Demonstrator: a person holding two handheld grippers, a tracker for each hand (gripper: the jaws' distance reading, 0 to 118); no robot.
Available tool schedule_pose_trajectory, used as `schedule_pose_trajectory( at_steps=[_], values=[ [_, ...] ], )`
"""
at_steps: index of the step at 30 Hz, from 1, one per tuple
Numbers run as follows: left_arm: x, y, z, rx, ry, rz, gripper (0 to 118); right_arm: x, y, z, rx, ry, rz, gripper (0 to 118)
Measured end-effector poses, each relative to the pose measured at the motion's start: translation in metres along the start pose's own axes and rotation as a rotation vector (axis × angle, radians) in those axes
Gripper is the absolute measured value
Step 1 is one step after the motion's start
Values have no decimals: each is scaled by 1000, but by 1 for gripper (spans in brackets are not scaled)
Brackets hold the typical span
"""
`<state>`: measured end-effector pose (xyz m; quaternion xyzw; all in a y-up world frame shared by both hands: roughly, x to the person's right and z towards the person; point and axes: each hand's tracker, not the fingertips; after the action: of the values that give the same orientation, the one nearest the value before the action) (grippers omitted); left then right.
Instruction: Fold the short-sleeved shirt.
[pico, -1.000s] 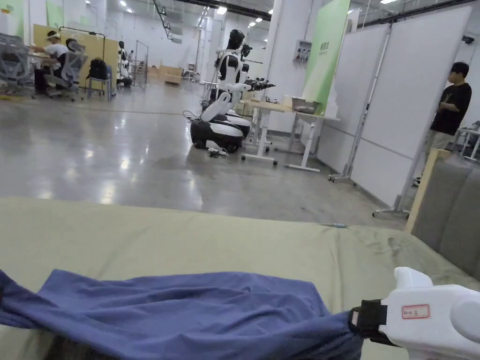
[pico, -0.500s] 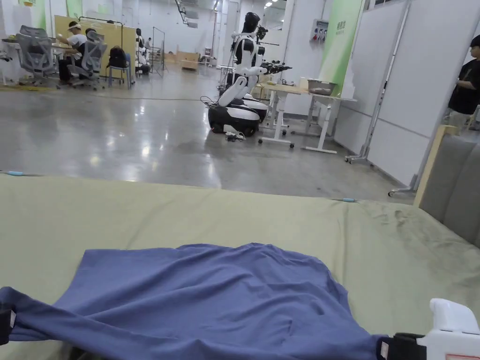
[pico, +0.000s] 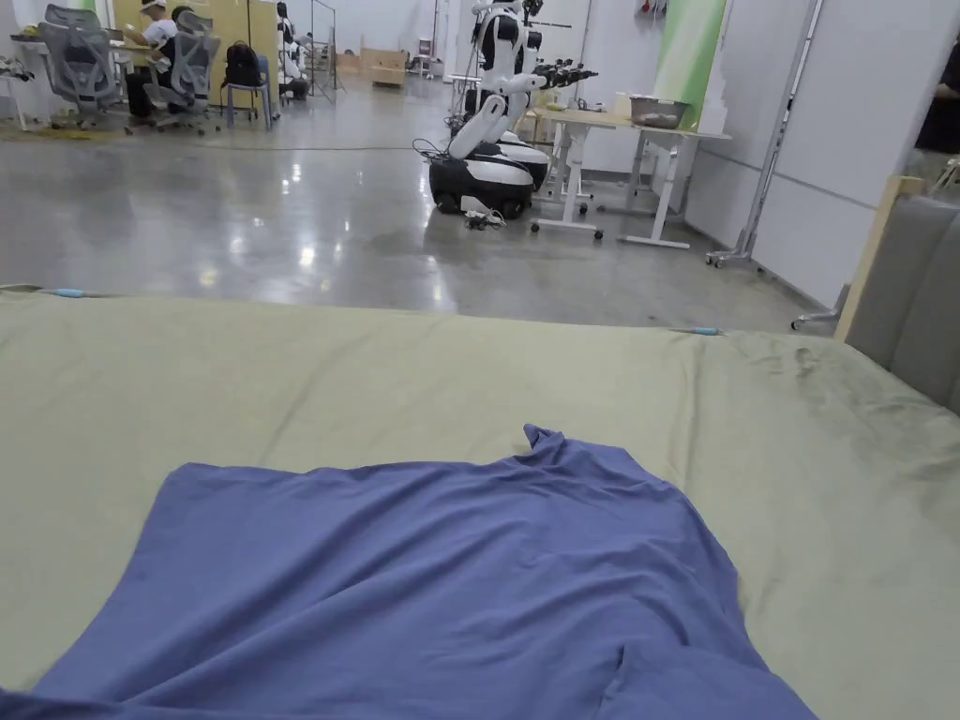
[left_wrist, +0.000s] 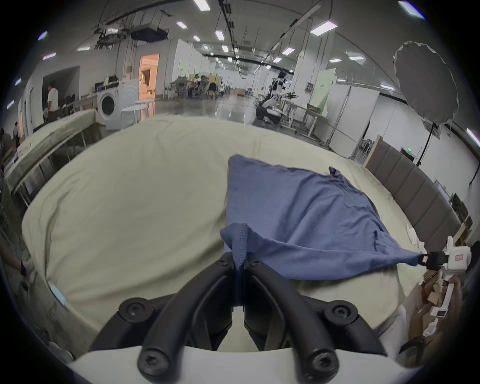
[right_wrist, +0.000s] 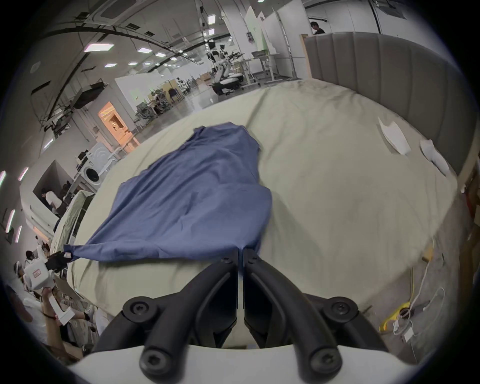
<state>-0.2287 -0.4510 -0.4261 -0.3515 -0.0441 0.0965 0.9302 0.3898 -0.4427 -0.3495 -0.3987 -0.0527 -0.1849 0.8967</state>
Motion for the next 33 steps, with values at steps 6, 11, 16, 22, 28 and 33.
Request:
schedule_pose_trajectory(
  at_steps=[6, 11, 16, 22, 28, 33],
  values=[
    [-1, -23, 7, -59, -24, -10, 6, 24, -22, 18, -12, -41, -84, 5],
    [0, -28, -9, -71, 61, -96, 6, 22, -24, 8, -18, -42, -69, 5],
    [-10, -55, -43, -167, 124, -81, 8, 4, -30, -18, -99, -27, -21, 5],
    [-28, -64, -23, -154, -37, 228, 87, -2, -28, -26, -105, 30, 5, 77],
    [-15, -52, 73, 69, 63, 307, 0, -42, -30, -3, -52, 19, 148, 2],
    [-4, -62, 74, -2, 39, 301, 0, -60, -47, -5, -11, -34, 137, 2]
  ],
)
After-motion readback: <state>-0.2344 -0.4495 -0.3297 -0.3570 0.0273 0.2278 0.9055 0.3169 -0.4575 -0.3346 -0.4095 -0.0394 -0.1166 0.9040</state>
